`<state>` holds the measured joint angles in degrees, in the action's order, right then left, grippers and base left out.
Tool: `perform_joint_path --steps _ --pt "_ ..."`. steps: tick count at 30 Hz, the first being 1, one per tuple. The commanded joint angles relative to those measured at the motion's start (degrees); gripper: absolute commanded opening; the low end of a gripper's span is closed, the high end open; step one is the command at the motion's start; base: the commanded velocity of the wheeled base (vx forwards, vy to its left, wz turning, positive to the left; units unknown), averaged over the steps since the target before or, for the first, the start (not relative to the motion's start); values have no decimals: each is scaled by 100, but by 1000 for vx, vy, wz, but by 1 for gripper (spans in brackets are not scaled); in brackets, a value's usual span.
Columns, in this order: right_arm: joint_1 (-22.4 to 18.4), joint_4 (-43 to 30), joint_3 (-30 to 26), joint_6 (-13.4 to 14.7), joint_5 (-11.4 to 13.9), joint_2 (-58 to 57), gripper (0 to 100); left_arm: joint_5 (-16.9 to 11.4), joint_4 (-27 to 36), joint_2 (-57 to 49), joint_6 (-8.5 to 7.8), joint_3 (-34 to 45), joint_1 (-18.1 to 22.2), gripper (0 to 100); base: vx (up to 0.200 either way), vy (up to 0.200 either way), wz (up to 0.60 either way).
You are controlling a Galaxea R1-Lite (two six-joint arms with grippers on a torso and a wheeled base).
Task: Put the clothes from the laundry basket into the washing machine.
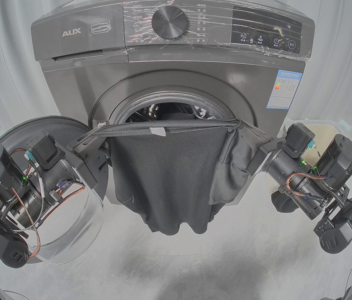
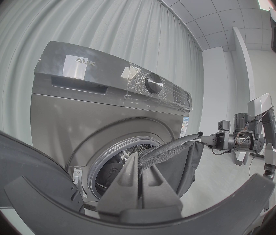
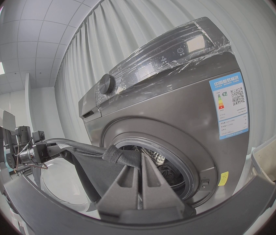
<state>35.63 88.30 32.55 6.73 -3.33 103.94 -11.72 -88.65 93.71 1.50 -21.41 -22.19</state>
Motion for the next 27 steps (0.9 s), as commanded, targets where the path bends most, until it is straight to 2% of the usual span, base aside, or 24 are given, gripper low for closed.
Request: perform_joint_path --steps 1,17,20,22,24,25,26,27 --pt "5 3 6 -5 -1 -58 0 3 -3 -2 -1 -30 30 0 0 0 0" --pt "67 3 -3 -75 -19 -84 0 -6 -3 7 -1 -48 65 0 0 0 0" --pt "102 3 -38 -75 -247 -67 0 -15 -3 25 8 14 -5 0 0 0 0" --pt "128 3 -56 -66 -274 -58 0 -24 -3 60 43 23 -75 0 0 0 0" --pt "260 -5 -152 -23 -309 -23 0 -6 -12 192 342 -13 -506 0 0 0 0" --pt "260 -5 -152 -23 -309 -23 0 -6 -12 192 342 -13 -506 0 0 0 0" --pt "392 3 -372 -14 -318 -14 0 108 -12 350 404 -101 -673 0 0 0 0" --pt "497 3 -486 -5 -326 4 0 222 -12 411 395 -197 -743 0 0 0 0"
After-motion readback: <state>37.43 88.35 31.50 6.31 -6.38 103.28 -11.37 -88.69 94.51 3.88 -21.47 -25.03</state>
